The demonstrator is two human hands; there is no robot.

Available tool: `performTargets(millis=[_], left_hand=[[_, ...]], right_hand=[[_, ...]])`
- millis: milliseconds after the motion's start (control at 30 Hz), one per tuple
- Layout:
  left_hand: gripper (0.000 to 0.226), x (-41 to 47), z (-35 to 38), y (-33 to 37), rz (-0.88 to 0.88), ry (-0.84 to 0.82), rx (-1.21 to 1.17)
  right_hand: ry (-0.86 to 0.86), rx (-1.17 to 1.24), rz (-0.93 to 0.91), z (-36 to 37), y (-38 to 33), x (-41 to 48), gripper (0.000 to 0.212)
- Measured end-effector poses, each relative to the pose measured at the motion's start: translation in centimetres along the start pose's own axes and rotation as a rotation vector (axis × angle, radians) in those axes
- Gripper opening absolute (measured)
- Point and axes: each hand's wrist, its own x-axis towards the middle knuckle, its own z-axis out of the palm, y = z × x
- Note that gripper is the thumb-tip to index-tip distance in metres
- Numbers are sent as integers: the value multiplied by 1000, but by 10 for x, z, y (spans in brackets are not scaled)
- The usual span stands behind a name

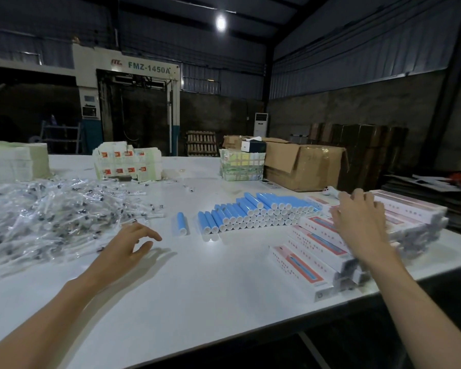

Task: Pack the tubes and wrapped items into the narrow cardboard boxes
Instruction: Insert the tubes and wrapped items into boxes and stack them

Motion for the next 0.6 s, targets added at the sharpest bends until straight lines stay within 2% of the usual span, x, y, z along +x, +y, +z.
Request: performTargets(millis=[100,167,300,433,600], left_hand=[[29,-2,2,4,-29,-13,-2],[28,-3,3,7,-65,-9,-23],[27,-5,1,15,-145,3,-4],[23,-5,-4,27,-188,15,76],[23,-8,-8,36,-226,-37,247]], right_hand=[[91,360,-161,-12,-57,1,22],[33,581,-235,-20,-106,-1,27],[-233,1008,-324,-27,-212,-20,40],[-497,1358,-264,-14,-307,-51,40],[-695,1478,-226,22,-378,-97,43]])
